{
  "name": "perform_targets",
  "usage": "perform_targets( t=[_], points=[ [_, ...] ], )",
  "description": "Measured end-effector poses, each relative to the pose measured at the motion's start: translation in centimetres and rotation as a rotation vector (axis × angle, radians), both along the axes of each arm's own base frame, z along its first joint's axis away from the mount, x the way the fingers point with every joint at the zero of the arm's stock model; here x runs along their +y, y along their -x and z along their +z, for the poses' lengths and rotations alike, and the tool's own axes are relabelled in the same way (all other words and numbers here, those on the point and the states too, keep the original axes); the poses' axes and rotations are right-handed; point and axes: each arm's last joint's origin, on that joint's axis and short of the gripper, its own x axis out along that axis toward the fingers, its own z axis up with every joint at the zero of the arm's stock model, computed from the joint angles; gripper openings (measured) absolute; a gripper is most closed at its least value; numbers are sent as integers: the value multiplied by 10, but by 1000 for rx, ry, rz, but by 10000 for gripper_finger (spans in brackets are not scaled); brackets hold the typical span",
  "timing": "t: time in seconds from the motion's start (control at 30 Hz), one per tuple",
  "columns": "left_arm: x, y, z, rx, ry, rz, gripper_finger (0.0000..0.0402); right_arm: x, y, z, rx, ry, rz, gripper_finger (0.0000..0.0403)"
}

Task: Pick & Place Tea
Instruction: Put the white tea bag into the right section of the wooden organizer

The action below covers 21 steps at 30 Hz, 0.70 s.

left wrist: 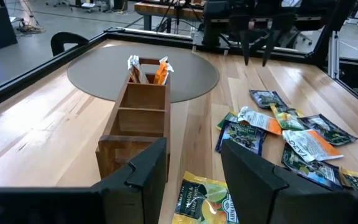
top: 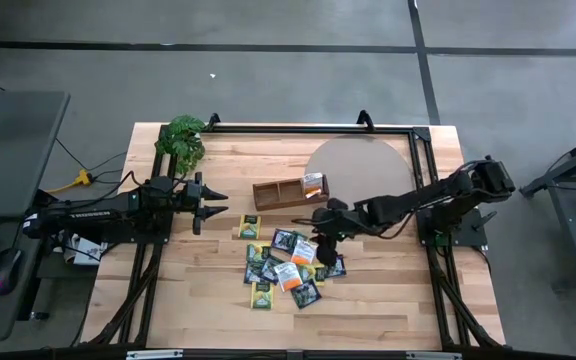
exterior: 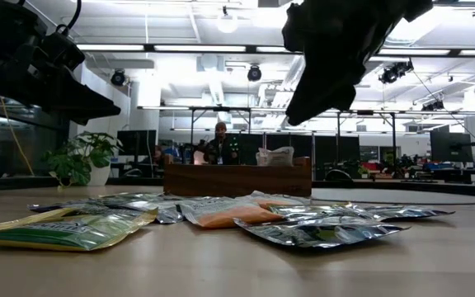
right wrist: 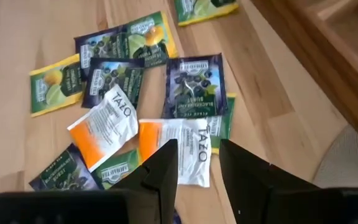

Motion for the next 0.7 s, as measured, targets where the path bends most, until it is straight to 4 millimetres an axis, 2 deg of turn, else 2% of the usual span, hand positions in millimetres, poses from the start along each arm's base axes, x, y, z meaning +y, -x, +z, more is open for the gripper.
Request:
perform_targets(
  t=[0.2,0.5,0.7],
  points=[
    [0,0,0,0,0,0,150,5,-1,-5,9,20,4,114],
    [0,0,0,0,0,0,150,21,-12,-65,195,59,25,114],
    [0,0,0,0,0,0,150,19,-12,-66,190,101,-19,114]
  ],
)
